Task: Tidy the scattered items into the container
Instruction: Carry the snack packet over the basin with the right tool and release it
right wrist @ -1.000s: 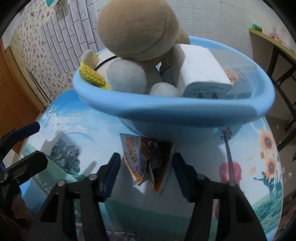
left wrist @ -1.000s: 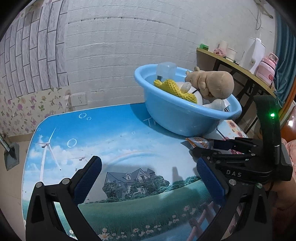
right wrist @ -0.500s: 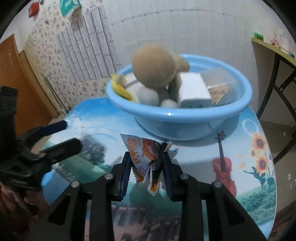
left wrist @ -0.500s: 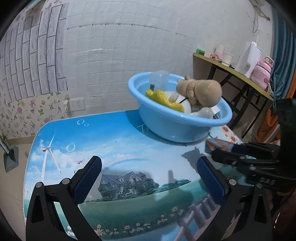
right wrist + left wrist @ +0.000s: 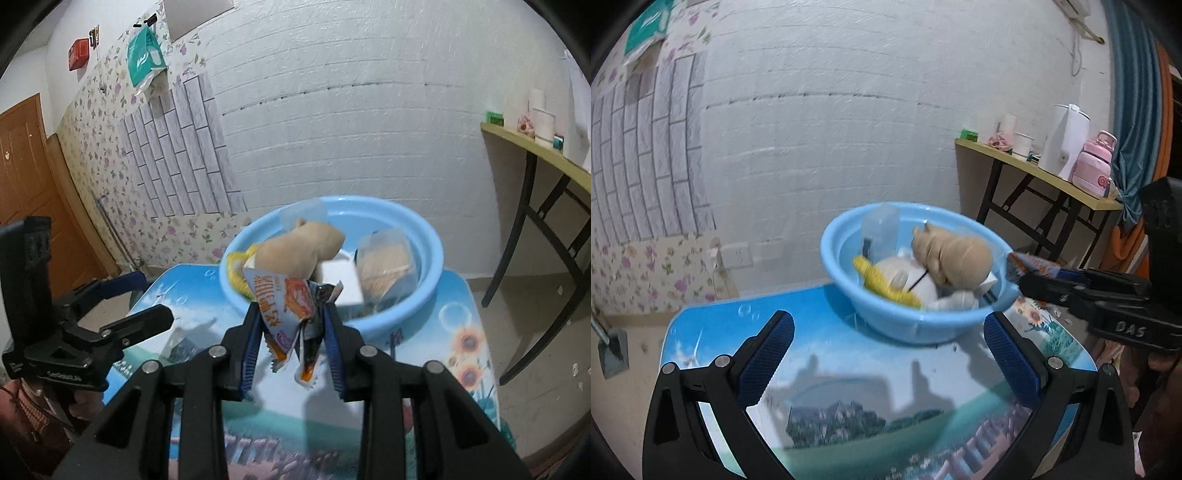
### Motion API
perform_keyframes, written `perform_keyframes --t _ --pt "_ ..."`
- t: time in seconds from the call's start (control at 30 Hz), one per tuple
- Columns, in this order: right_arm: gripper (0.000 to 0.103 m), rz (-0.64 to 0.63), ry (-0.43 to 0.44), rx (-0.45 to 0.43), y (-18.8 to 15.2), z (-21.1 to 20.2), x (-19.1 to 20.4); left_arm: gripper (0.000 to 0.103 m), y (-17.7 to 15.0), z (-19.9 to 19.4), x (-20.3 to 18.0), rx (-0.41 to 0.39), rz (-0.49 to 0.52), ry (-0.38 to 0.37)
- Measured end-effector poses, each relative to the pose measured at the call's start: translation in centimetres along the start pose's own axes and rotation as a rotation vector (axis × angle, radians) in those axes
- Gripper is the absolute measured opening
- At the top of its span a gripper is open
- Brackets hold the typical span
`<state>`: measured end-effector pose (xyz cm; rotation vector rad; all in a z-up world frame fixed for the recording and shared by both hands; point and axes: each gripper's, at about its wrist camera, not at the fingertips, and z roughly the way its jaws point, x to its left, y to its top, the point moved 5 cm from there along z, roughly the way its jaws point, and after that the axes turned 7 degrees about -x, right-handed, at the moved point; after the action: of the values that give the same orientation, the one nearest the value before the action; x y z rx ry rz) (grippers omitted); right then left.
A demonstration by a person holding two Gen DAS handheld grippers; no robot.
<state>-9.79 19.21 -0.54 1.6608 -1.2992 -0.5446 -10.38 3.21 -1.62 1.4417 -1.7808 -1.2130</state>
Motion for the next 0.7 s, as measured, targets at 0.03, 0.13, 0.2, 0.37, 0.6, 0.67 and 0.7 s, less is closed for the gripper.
perform_keyframes --t 0.03,0.13,0.2,0.37,0.6,0.67,0.7 --pt "0.032 -0.007 -0.009 0.009 0.3 0.5 0.0 0.103 0.3 0.2 -0.1 -0.003 0.004 -0.002" --pt "0.032 -0.015 -0.025 0.015 1.1 1.6 0.0 0.103 1.0 1.0 -0.2 -0.002 0.014 -0.009" --pt "0.032 -0.018 -0.018 0.017 1.5 2.3 -0.2 0.103 1.3 1.9 -0.3 0.004 0.024 -0.008" --pt "0.032 -0.018 0.0 -0.009 2.6 3.4 -0.7 0.103 1.7 3.8 -0.4 0.02 0.04 0.009" --pt "0.032 -0.017 0.005 -0.02 4.0 5.4 -2.0 0.103 2.6 6.2 -0.5 0.032 0.044 0.012" --pt "0.032 -0.018 -0.011 0.002 3.9 6.4 -2.5 0.103 2.7 6.7 -0.5 0.032 0.039 0.011" --pt "0.033 -0.024 -0.028 0.029 3.5 7.2 -2.9 0.103 2.7 7.0 -0.6 0.034 0.038 0.011"
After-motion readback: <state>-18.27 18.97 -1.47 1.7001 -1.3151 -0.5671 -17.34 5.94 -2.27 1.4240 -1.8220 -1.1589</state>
